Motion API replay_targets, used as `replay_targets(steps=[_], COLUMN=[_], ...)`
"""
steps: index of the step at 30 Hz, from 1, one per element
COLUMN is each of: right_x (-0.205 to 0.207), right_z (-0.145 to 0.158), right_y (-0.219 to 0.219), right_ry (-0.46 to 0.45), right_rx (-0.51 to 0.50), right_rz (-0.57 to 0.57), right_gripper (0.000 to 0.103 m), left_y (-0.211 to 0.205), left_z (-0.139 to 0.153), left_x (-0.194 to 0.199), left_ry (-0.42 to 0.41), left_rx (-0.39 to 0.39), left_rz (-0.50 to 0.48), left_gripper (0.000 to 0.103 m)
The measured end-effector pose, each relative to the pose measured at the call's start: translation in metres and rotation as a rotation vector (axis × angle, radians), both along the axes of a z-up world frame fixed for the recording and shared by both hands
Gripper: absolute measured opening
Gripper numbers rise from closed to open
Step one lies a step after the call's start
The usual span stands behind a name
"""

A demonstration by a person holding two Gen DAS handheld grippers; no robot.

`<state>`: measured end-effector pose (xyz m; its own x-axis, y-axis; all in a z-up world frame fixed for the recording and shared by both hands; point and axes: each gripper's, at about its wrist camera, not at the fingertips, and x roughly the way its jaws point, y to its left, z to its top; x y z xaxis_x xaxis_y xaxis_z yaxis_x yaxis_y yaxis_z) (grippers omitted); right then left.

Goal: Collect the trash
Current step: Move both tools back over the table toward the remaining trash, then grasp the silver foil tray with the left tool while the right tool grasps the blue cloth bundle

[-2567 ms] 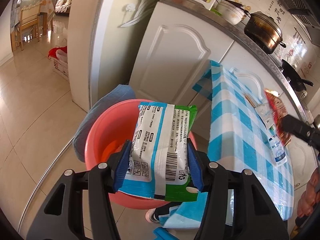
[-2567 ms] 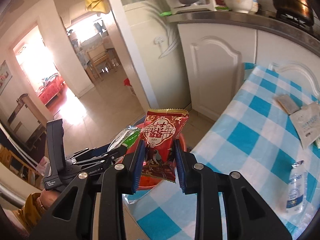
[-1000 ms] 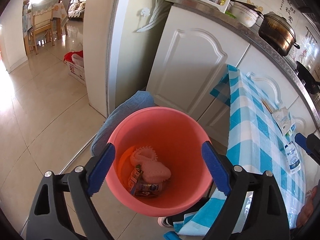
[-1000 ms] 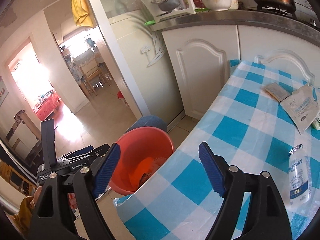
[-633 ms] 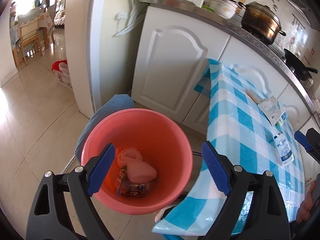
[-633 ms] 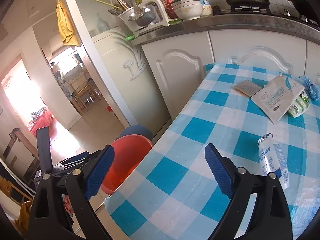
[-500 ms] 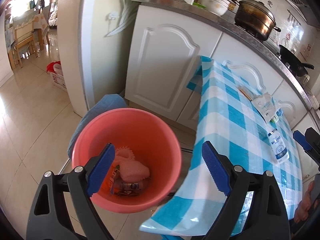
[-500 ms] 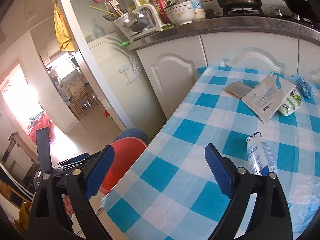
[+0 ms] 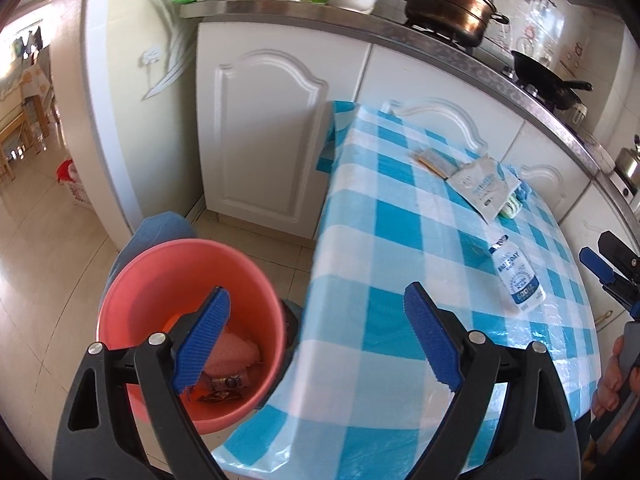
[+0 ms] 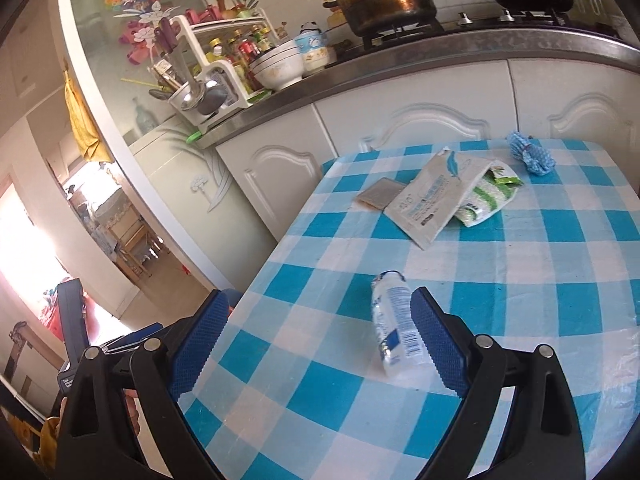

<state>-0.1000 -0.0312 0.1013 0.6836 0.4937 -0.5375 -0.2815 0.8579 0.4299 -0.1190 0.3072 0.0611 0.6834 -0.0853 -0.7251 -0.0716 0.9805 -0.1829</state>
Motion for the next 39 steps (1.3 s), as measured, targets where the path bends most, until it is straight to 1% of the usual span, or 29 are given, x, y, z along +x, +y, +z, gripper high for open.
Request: replay_targets(steps=[4, 10, 15, 17, 23, 28, 31, 35, 39], right_x=[0.002, 0.008, 0.012, 0.014, 0.018, 0.022, 0.026, 0.036, 0.051], right_z=[-0.005, -0.018, -0.026, -0.030, -0.039, -0.044, -0.044, -0.046, -0.046], right_y=[-0.030, -0.073, -0.099, -0.107, -0.123, -0.131, -0.137, -0.147, -0.158], right_ry=[0.012, 0.045, 0.060, 0.065, 0.081, 0.090, 0.092, 0.095, 0.091], right_rx=[0.011, 0.047, 0.065, 0.070, 0.086, 0.090, 0.083, 0.062, 0.030], right_rz=[-0.058, -0.151, -0.202, -0.215, -0.232, -0.226, -0.222, -0.220, -0.211], right_gripper=[0.091, 0.091, 0.091, 0.091, 0.091, 0.091, 0.091, 0.091, 0.091], left_y=[-0.022, -0.061, -0.083, -0.092, -0.123, -0.149, -0.162, -0.174, -0.176], left_z=[0.005, 0.010, 0.015, 0.015, 0.016, 0.005, 0.000, -0.014, -0.021], left_x=[0.011, 0.037, 0.072, 0.092, 0.167, 0.235, 0.264, 0.296, 0.309], left_ry=[-0.009, -0.014, -0.024, -0.021, 0.002, 0.108, 0.145, 0.251, 0.284], left_rx=[0.009, 0.054, 0.035, 0.028, -0.052, -0.144, -0.150, -0.105, -0.065], left_rz=[-0.059, -0.181, -0.208, -0.197, -0.113, -0.018, 0.017, 0.066, 0.114], left_gripper=[0.089, 0.089, 0.089, 0.089, 0.089, 0.089, 0.089, 0.089, 0.089])
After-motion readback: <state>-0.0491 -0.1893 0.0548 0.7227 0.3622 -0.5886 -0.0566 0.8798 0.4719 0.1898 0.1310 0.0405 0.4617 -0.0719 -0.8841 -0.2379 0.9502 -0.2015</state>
